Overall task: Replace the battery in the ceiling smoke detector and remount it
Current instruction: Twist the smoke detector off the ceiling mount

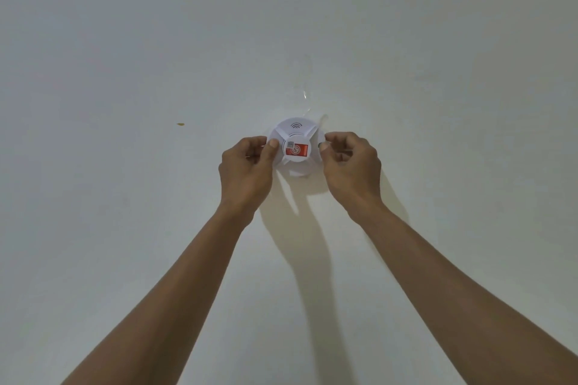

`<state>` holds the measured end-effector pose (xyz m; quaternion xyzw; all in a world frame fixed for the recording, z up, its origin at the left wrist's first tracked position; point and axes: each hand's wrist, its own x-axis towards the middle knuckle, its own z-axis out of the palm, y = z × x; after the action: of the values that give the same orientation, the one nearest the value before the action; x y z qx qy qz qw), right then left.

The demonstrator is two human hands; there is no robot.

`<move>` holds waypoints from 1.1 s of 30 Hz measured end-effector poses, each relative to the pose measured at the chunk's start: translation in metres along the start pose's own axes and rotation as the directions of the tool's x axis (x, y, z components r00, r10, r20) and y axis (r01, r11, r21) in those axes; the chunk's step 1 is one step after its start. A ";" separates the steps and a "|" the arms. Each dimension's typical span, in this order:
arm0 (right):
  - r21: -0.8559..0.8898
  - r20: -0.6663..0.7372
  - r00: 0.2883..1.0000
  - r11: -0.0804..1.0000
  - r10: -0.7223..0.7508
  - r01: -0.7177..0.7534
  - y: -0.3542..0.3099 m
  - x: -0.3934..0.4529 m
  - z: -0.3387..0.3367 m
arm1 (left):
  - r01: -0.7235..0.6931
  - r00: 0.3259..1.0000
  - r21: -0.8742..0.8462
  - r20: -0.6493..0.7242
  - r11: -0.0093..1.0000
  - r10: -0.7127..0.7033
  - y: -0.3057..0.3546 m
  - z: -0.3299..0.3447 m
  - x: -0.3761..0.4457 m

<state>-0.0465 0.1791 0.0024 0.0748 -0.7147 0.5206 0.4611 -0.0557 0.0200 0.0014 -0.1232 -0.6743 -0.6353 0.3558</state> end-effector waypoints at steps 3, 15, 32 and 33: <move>0.016 -0.016 1.000 1.000 -0.003 0.003 -0.001 -0.002 0.002 | 0.009 1.000 -0.032 0.005 0.999 -0.009 0.000 0.000 0.001; 0.269 0.038 0.986 0.948 0.165 -0.169 -0.003 0.001 0.009 | 0.076 0.995 -0.146 0.073 0.986 -0.066 0.006 -0.001 0.006; 0.278 0.107 0.968 0.928 0.225 -0.247 -0.015 0.007 0.000 | 0.182 0.977 -0.188 0.143 0.965 -0.156 0.015 -0.002 0.012; 0.273 0.109 0.967 0.929 0.229 -0.251 -0.015 0.007 0.000 | 0.187 0.976 -0.192 0.148 0.964 -0.160 0.016 -0.003 0.013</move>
<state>-0.0418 0.1746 0.0177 0.0719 -0.6530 0.6672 0.3510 -0.0540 0.0166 0.0215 -0.1413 -0.6355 -0.7204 0.2390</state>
